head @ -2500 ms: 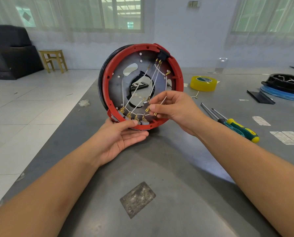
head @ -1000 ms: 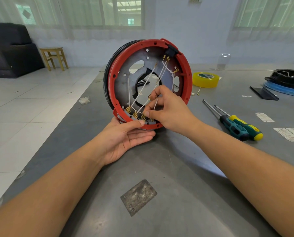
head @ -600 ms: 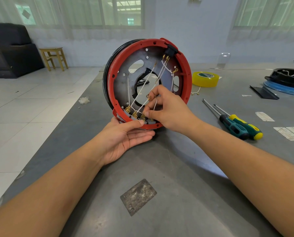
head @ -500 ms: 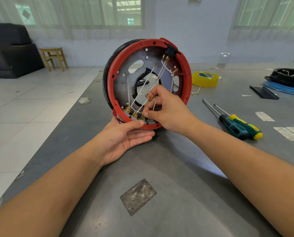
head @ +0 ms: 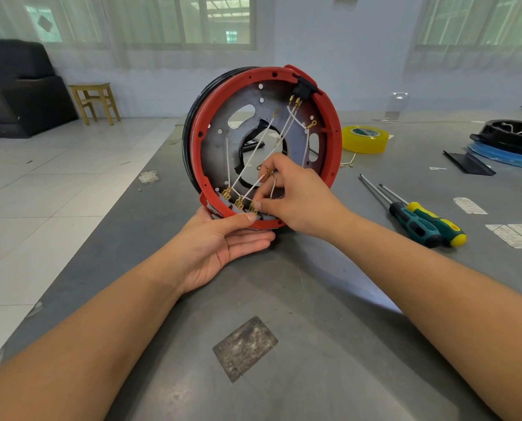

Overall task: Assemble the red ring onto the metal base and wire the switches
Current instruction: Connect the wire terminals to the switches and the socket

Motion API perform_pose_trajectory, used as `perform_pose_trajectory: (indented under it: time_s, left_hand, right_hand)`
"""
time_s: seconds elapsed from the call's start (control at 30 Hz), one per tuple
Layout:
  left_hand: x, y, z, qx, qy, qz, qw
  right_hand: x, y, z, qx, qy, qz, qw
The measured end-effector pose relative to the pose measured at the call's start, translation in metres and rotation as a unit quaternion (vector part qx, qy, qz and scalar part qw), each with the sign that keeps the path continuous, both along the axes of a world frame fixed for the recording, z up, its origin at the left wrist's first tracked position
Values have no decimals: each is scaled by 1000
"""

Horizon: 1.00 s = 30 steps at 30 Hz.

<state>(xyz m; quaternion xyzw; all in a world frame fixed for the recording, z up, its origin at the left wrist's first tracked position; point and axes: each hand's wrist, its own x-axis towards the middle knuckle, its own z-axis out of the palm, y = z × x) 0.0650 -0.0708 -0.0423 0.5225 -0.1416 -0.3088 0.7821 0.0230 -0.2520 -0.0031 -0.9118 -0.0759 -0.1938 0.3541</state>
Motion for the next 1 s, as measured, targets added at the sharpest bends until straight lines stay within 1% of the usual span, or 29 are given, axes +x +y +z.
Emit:
perform_pose_trajectory:
  time_s: [0.17, 0.3, 0.33, 0.43, 0.5, 1.0]
  left_hand:
    - [3, -1, -1, -2, 9, 24, 1000]
    - [4, -2, -1, -1, 3, 46, 999]
    - [3, -2, -1, 0, 1, 46, 999]
    - [2, -2, 0, 8, -8, 45, 999]
    - [1, -3, 1, 14, -15, 45, 999]
    - [-2, -2, 2, 19, -27, 38, 999]
  right_hand:
    - [0, -4, 3, 12, 16, 8, 1000]
    - [0, -14, 14, 40, 1, -17, 999]
    - [0, -16, 16, 36, 2, -23, 999]
    - [-2, -19, 18, -26, 20, -28, 999]
    - [-2, -18, 17, -49, 26, -25, 998]
    - [1, -16, 10, -57, 36, -11, 998]
